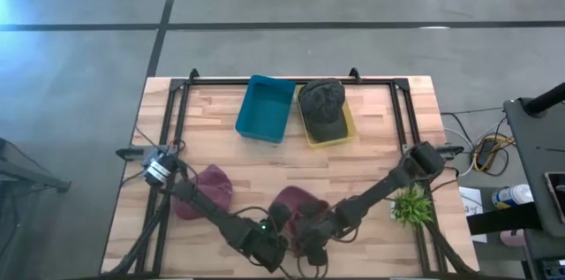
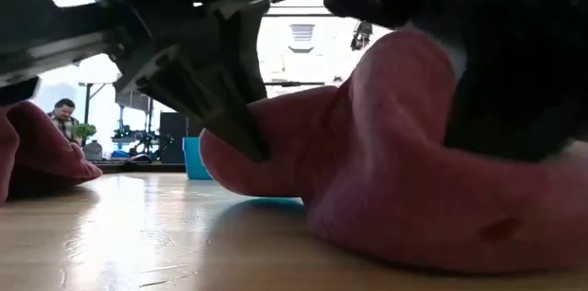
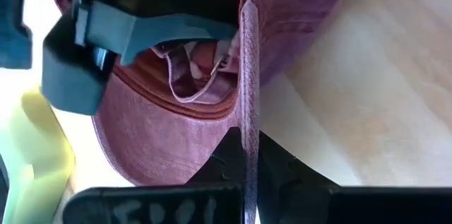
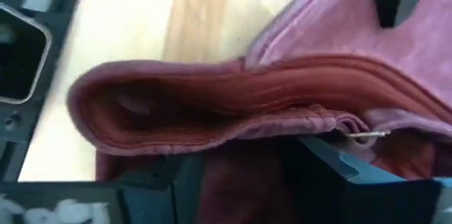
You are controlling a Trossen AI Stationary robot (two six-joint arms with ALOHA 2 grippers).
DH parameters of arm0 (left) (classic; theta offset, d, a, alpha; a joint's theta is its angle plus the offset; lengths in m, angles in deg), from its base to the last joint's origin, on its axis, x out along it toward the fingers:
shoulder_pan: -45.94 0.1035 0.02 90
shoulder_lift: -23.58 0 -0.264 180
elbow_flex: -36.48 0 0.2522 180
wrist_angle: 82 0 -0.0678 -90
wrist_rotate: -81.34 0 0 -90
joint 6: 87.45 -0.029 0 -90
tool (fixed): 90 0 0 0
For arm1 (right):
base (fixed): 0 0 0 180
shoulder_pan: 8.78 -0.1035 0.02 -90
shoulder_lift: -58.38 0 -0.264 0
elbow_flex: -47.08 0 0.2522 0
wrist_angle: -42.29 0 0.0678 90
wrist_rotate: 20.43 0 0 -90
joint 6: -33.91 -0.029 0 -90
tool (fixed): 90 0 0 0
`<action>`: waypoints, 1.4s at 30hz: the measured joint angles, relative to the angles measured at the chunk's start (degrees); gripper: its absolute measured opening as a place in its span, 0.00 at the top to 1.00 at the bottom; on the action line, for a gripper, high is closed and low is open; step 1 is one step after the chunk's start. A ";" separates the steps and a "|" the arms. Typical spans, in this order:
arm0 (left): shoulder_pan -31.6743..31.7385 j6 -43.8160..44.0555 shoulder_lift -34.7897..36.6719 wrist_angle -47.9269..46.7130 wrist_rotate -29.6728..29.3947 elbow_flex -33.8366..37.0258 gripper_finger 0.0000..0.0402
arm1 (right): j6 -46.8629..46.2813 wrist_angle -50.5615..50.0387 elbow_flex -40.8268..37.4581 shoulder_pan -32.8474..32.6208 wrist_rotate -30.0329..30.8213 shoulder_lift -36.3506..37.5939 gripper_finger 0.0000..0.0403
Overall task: Pick & Place hat
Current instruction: Put the right pink cap into the blue bin
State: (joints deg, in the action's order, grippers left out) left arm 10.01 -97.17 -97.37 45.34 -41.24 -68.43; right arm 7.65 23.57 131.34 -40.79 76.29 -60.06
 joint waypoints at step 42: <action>-0.46 4.33 0.02 -5.95 3.95 -0.79 0.99 | -12.88 -1.10 -13.94 -5.11 8.84 10.09 0.56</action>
State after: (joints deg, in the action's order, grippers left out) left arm 9.56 -92.85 -97.35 39.40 -37.29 -69.22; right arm -5.23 22.47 117.40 -45.91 85.13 -49.97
